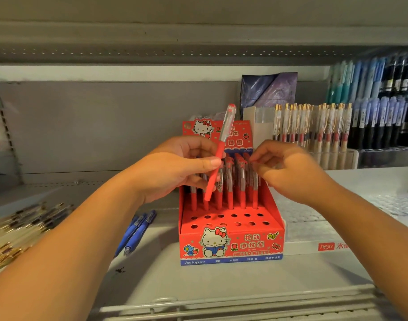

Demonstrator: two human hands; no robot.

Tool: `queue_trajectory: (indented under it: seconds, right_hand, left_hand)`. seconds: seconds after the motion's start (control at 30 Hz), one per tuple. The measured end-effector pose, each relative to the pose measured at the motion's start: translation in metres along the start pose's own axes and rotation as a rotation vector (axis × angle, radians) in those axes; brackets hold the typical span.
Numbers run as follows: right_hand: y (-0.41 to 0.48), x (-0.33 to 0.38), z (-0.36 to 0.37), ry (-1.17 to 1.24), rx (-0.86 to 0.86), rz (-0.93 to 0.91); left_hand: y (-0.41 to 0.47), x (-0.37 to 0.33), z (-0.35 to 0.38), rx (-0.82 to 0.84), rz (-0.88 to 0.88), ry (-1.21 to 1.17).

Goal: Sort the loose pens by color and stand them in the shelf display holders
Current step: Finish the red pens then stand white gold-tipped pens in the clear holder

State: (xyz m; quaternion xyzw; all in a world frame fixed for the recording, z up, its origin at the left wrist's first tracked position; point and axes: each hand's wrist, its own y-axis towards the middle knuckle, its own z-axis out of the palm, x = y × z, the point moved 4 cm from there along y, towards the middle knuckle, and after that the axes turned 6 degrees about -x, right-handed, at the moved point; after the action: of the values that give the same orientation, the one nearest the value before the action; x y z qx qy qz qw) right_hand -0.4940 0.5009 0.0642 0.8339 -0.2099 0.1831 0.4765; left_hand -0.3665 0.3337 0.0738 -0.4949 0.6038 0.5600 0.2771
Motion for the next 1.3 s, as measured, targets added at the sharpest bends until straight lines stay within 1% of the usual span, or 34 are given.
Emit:
queue_trajectory:
  seconds: [0.1, 0.17, 0.2, 0.27, 0.33, 0.37, 0.4, 0.5, 0.57, 0.63, 0.7, 0.73, 0.77, 0.8, 0.83, 0.87, 0.9, 0.97, 1.03, 1.17, 1.23, 1.3]
  right_hand:
    - [-0.003, 0.008, -0.004, -0.168, -0.045, -0.096]
    - [-0.003, 0.014, -0.007, -0.183, -0.127, -0.145]
    - [-0.003, 0.018, -0.009, -0.097, -0.172, -0.136]
    - [-0.001, 0.029, -0.012, 0.249, -0.213, -0.050]
    - [-0.001, 0.041, -0.007, 0.571, -0.192, 0.041]
    - [-0.002, 0.045, -0.002, 0.665, -0.174, 0.070]
    - [-0.003, 0.049, 0.001, 0.712, -0.165, 0.085]
    - [-0.004, 0.059, 0.010, 0.753, -0.176, 0.100]
    - [-0.005, 0.063, 0.014, 0.778, -0.187, 0.105]
    - [-0.004, 0.066, 0.017, 0.780, -0.202, 0.098]
    - [-0.003, 0.069, 0.021, 0.732, -0.195, 0.075]
    - [-0.003, 0.071, 0.023, 0.692, -0.183, 0.059]
    - [-0.004, 0.073, 0.026, 0.651, -0.166, 0.042]
    - [-0.004, 0.075, 0.029, 0.617, -0.146, 0.028]
    - [-0.004, 0.076, 0.033, 0.593, -0.126, 0.020]
    - [-0.005, 0.076, 0.037, 0.574, -0.108, 0.017]
    - [-0.005, 0.076, 0.042, 0.558, -0.087, 0.015]
    - [-0.005, 0.075, 0.050, 0.534, -0.045, 0.015]
    - [-0.006, 0.072, 0.056, 0.519, -0.016, 0.028]
    - [-0.009, 0.068, 0.064, 0.462, 0.027, 0.042]
    - [-0.010, 0.068, 0.066, 0.397, 0.053, 0.029]
    - [-0.014, 0.068, 0.069, 0.273, 0.109, 0.001]
  left_hand:
    - [0.000, -0.001, 0.000, -0.038, 0.034, 0.034]
    - [0.000, -0.003, 0.000, -0.066, 0.063, 0.073]
    - [-0.001, -0.003, 0.000, -0.080, 0.075, 0.099]
    - [-0.001, -0.005, 0.001, -0.109, 0.089, 0.151]
    - [-0.002, -0.006, 0.003, -0.144, 0.106, 0.224]
    - [-0.002, -0.007, 0.004, -0.158, 0.120, 0.271]
    - [-0.002, -0.009, 0.005, -0.168, 0.134, 0.306]
    - [-0.007, -0.014, 0.006, -0.210, 0.176, 0.379]
    - [-0.013, -0.016, 0.002, -0.251, 0.214, 0.496]
    - [-0.019, -0.016, -0.005, -0.304, 0.246, 0.604]
    - [-0.025, -0.013, -0.016, -0.423, 0.218, 0.637]
    - [-0.028, -0.009, -0.024, -0.497, 0.163, 0.624]
    - [-0.031, -0.003, -0.030, -0.556, 0.074, 0.599]
    - [-0.035, 0.005, -0.035, -0.578, -0.040, 0.567]
    - [-0.038, 0.014, -0.037, -0.557, -0.156, 0.531]
    - [-0.041, 0.023, -0.035, -0.498, -0.255, 0.499]
    - [-0.045, 0.030, -0.030, -0.426, -0.331, 0.470]
    - [-0.052, 0.038, -0.020, -0.317, -0.421, 0.406]
    - [-0.056, 0.043, -0.013, -0.287, -0.458, 0.315]
    - [-0.060, 0.045, -0.010, -0.295, -0.455, 0.191]
    - [-0.061, 0.045, -0.009, -0.286, -0.449, 0.156]
    - [-0.061, 0.045, -0.008, -0.274, -0.445, 0.127]
